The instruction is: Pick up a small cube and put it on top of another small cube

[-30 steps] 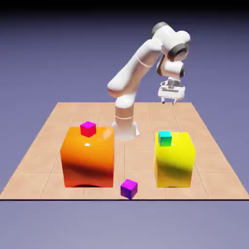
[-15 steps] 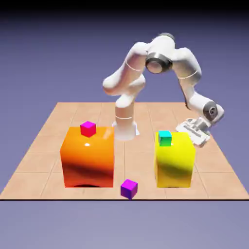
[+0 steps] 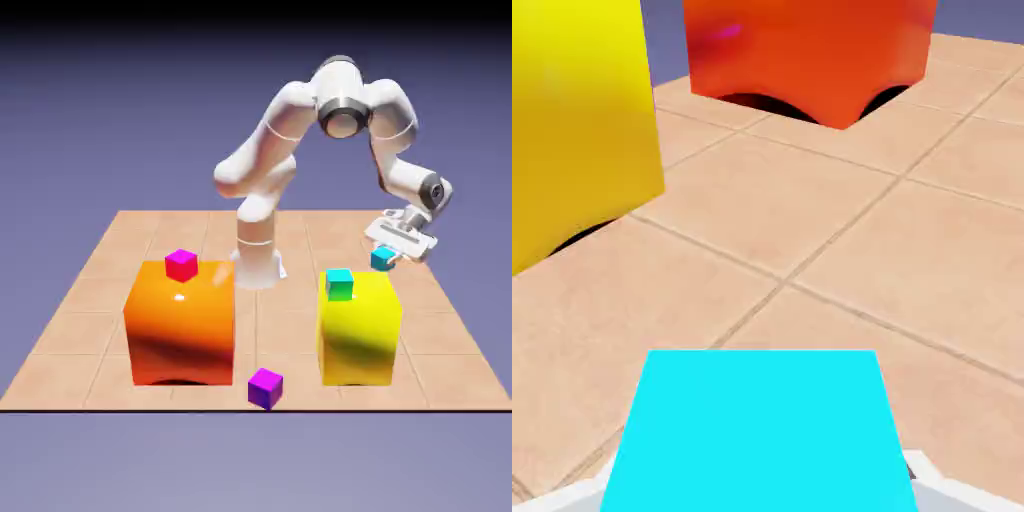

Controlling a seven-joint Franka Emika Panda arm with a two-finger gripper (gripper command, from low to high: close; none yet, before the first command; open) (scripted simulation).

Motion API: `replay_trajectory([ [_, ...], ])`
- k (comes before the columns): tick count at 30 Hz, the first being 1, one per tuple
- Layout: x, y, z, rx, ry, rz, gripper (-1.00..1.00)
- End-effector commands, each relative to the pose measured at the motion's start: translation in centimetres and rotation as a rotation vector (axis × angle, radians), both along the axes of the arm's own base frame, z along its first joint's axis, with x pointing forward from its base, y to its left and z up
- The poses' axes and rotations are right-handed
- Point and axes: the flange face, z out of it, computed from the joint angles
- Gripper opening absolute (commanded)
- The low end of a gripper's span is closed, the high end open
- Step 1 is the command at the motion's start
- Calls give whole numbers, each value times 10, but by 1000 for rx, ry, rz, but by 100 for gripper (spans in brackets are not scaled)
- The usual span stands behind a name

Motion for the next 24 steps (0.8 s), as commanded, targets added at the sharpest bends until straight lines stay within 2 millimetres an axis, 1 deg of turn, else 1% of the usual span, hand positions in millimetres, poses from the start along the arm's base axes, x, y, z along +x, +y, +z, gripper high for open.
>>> replay_trajectory([
  [1,-29,-5,8,8,12,32,-100],
  [2,-57,-12,16,16,23,67,-100],
  [4,-112,-33,32,29,44,136,-100],
  [7,-188,-78,55,41,76,243,-100],
  [10,-252,-138,78,44,106,352,-100],
  [13,-303,-210,99,40,132,464,-100],
  [16,-336,-292,119,30,153,578,-100],
  [18,-349,-350,131,20,164,655,-100],
  [19,-352,-380,137,15,168,695,-100],
  [21,-352,-439,148,3,174,773,-100],
  [22,-349,-469,153,-4,175,813,-100],
  [24,-336,-527,163,-17,176,894,-100],
])
